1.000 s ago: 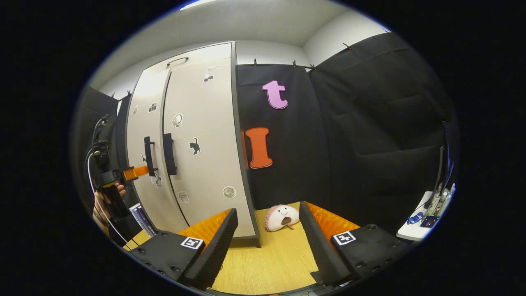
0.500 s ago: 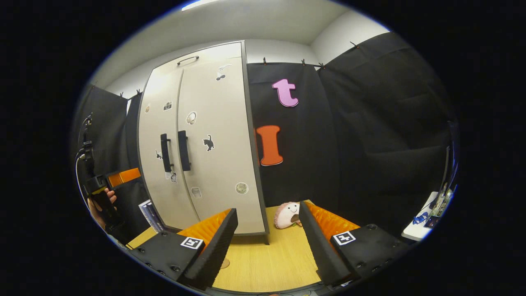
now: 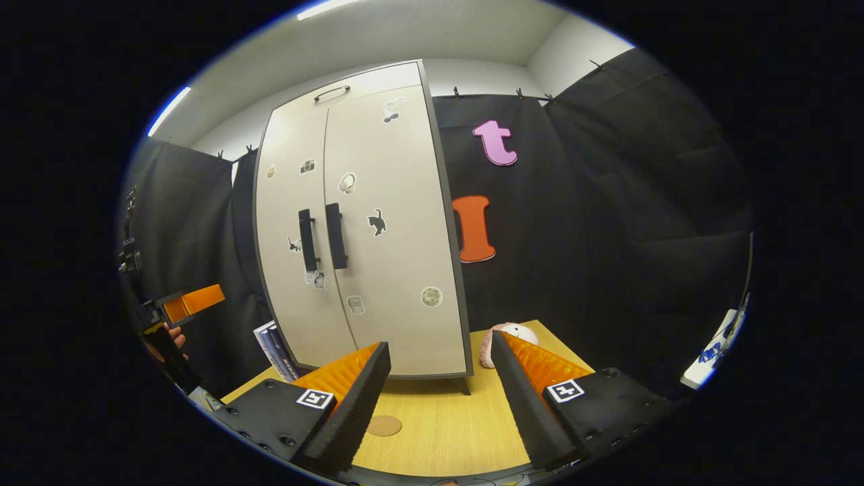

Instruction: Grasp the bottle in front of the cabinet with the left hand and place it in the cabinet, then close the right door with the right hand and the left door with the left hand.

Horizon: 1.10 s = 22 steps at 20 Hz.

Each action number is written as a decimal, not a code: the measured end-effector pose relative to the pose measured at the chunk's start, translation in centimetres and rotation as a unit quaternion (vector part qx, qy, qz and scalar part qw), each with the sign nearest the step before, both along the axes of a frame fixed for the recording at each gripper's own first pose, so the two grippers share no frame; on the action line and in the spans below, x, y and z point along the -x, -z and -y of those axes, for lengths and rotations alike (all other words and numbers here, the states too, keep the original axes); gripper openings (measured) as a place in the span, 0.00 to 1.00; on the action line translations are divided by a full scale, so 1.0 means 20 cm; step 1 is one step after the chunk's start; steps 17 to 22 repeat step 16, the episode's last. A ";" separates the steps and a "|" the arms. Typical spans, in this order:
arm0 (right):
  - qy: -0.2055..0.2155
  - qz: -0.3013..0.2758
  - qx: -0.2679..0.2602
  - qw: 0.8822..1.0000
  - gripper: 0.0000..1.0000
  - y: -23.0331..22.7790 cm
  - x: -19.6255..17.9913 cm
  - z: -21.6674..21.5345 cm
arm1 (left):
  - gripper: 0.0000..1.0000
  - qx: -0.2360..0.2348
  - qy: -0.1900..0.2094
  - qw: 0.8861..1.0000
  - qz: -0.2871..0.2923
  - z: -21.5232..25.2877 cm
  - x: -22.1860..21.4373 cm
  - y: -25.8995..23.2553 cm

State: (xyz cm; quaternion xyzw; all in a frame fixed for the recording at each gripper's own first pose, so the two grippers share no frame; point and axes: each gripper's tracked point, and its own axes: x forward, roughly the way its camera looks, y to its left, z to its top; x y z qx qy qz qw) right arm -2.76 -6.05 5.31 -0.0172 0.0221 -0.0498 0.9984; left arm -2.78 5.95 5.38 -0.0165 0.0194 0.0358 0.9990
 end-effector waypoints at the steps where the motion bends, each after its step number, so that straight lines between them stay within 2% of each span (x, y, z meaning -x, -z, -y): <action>1: -0.005 -0.002 0.000 1.000 0.98 0.01 0.00 -0.02 | 0.95 0.000 -0.004 1.000 -0.003 -0.01 0.02 0.01; 8: -0.028 -0.012 0.000 1.000 0.98 0.04 -0.03 -0.09 | 0.95 0.011 -0.028 0.999 -0.021 -0.09 0.10 0.09; 22: -0.012 -0.004 -0.001 1.000 0.98 0.02 -0.03 -0.03 | 0.95 0.006 -0.028 0.999 -0.033 -0.09 0.09 0.13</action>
